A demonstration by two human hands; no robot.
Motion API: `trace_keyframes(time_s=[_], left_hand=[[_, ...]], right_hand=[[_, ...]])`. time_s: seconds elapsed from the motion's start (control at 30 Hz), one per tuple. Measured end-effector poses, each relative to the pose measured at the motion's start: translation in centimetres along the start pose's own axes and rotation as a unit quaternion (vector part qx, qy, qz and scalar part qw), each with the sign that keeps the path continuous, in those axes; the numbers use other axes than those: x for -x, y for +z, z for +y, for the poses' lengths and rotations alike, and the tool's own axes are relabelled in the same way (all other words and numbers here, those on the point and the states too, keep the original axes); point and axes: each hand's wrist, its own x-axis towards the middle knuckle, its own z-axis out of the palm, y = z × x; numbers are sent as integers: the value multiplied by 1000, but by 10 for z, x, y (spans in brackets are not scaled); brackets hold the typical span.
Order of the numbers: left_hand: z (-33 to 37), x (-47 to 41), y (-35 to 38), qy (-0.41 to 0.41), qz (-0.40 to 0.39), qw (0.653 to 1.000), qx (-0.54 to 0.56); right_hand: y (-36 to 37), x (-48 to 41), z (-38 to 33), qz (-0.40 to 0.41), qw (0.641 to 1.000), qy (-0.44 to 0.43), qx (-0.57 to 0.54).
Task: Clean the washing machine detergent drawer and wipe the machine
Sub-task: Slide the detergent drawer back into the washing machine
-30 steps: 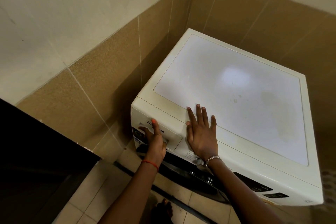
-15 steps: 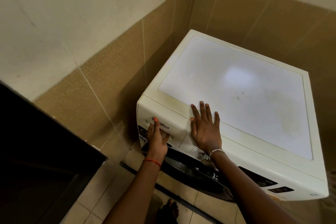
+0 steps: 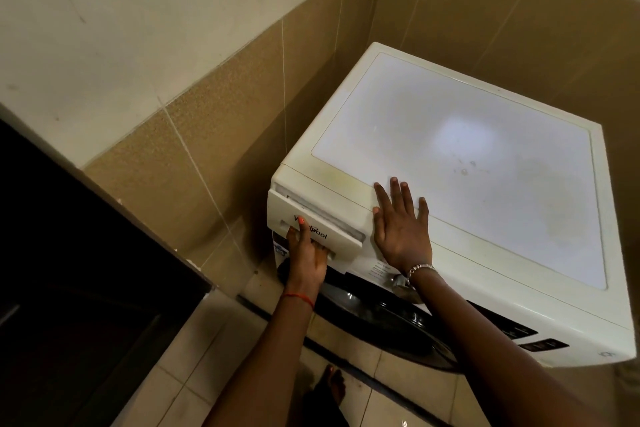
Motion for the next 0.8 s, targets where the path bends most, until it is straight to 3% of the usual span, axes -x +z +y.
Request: trace_keyframes(time_s=[0.57,0.8], left_hand=[[8,72,-100,-10,-13,1000,18],[12,78,-99,-16,-7,999,27]], right_hand=[[-2,1,-1,-7,1000,4,4],[-4,2,-2,-6,1000,3,8]])
